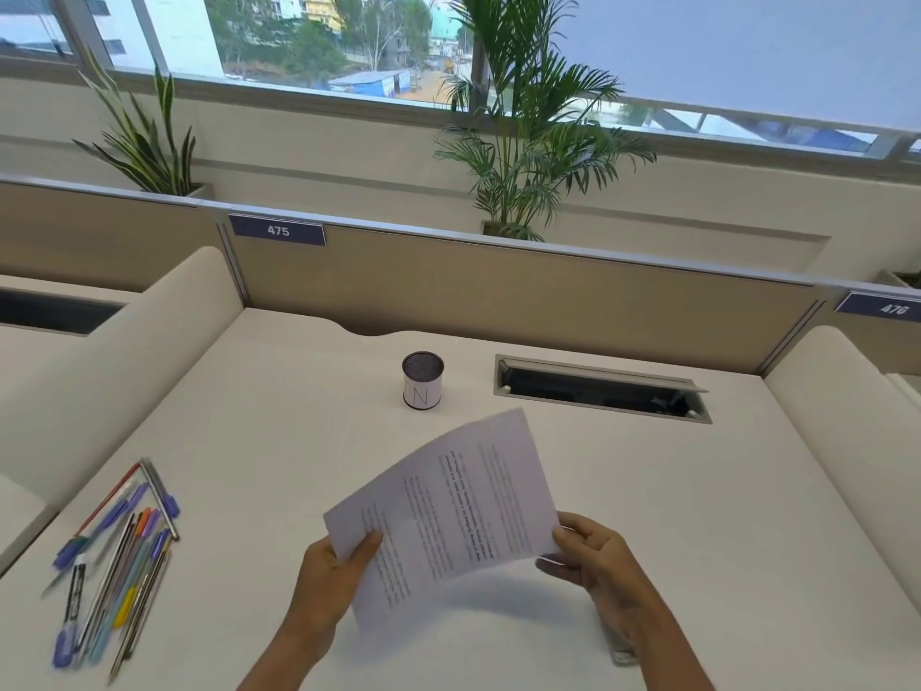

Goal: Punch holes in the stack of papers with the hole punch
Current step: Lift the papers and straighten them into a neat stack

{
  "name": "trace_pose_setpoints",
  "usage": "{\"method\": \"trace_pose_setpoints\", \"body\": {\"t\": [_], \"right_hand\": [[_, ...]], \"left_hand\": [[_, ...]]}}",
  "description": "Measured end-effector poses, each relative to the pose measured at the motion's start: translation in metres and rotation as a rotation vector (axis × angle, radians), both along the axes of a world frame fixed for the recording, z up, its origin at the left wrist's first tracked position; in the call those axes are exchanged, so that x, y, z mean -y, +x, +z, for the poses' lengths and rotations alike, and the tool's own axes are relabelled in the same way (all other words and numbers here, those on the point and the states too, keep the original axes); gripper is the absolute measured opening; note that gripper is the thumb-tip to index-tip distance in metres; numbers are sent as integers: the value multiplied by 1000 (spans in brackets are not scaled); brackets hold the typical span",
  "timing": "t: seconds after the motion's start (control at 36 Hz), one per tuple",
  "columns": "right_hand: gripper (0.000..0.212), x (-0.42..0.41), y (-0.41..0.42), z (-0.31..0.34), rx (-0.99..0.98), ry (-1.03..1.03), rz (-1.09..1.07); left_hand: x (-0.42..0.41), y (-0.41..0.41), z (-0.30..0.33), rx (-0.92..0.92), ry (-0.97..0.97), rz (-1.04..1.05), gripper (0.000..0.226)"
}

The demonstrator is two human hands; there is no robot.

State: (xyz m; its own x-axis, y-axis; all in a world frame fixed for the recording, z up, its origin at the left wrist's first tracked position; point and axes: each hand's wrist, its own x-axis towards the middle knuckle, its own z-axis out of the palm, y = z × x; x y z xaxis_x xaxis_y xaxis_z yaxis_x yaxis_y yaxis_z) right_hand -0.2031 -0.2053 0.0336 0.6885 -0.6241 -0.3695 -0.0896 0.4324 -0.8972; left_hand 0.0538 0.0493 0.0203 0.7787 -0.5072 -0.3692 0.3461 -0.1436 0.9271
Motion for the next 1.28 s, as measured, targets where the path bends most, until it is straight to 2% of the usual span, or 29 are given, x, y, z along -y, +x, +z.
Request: {"method": "trace_pose_setpoints", "body": {"t": [0.08,0.17,0.25,0.33,0.42,0.53,0.78,0.86,0.92,0.97,1.06,1.19,1.22,1.28], "right_hand": [[55,-11,7,-5,86,115,-20],[57,-35,22,-9,136,173,-65],[56,-63,43,-6,87,130,-100],[41,-80,58,-2,-5,23,-153],[24,-76,62,2,-108,-111,-203],[20,-57,56,16,-171,-252,-202],[21,-42,54,46,-114,-529,-128],[19,-45,55,46,-116,-688,-125],[26,-48,56,43,-109,-775,-150],[31,-53,56,40,-82,-798,-196],[25,-62,53,24,-69,-777,-240],[57,-70,47,-21,-214,-796,-198],[57,-69,46,-24,-225,-794,-211],[42,-68,42,-26,-226,-773,-231]], "left_hand": [[-1,-7,-3,-56,-37,71,17],[2,-23,-5,-159,-120,149,20],[9,-44,-9,-274,-159,185,18],[15,-58,-15,-341,-143,199,22],[13,-58,-17,-285,-110,155,28],[0,-35,-8,-114,-108,62,44],[30,-1,47,126,-199,-314,32],[46,-2,63,156,-226,-293,30],[52,-5,69,177,-235,-249,28],[54,-11,70,191,-246,-211,27],[52,-23,60,188,-211,-180,17],[47,-41,25,146,-65,-182,19],[46,-43,23,146,-57,-176,21],[45,-43,23,162,-58,-163,21]]}}
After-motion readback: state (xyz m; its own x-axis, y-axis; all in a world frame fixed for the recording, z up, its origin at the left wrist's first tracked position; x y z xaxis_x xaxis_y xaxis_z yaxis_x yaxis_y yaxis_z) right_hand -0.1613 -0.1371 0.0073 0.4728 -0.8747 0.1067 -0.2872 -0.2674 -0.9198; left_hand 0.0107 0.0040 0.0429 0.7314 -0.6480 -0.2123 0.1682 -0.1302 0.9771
